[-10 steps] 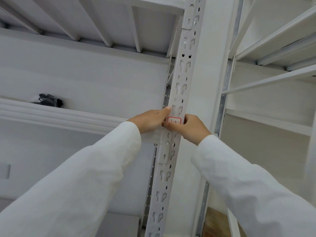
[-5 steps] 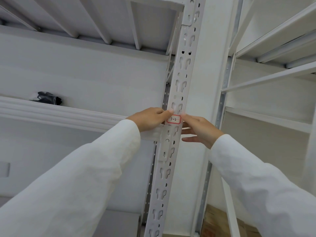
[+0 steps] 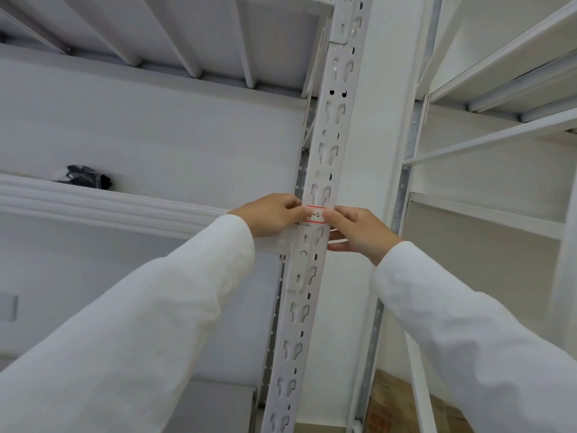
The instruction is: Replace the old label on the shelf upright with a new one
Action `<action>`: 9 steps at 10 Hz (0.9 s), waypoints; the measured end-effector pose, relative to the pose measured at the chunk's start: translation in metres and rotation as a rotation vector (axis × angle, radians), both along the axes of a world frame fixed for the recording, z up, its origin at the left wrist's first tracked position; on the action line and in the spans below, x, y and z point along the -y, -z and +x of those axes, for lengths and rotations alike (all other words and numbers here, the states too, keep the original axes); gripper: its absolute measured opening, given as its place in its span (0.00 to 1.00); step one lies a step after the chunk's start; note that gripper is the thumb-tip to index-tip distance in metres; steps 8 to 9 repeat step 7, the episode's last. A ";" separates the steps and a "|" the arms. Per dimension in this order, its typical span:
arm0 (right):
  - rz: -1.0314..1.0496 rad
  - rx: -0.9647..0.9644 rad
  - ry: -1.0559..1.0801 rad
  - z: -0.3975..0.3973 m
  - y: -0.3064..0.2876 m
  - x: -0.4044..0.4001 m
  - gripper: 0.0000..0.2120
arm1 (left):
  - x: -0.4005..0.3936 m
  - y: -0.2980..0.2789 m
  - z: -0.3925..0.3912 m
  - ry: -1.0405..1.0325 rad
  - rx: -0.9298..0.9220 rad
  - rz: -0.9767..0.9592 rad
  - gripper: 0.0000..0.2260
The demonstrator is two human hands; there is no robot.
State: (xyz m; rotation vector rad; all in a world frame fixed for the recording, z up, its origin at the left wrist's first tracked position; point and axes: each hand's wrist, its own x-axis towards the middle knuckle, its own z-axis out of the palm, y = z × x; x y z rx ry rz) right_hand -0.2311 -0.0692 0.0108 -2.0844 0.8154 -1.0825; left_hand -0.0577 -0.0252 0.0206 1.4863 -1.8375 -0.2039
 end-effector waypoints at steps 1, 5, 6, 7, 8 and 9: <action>0.020 -0.003 -0.034 -0.004 0.002 0.000 0.09 | 0.001 0.003 0.004 0.025 -0.004 0.005 0.14; 0.118 -0.068 -0.057 -0.009 -0.003 -0.003 0.12 | -0.002 0.003 0.003 0.009 0.031 0.003 0.16; 0.166 -0.104 -0.019 -0.015 0.000 -0.006 0.15 | -0.008 0.009 0.000 -0.065 0.146 -0.060 0.15; 0.079 -0.240 0.096 -0.021 0.013 -0.008 0.15 | -0.012 0.011 -0.004 -0.174 0.258 -0.150 0.17; 0.079 -0.240 0.096 -0.021 0.013 -0.008 0.15 | -0.012 0.011 -0.004 -0.174 0.258 -0.150 0.17; 0.079 -0.240 0.096 -0.021 0.013 -0.008 0.15 | -0.012 0.011 -0.004 -0.174 0.258 -0.150 0.17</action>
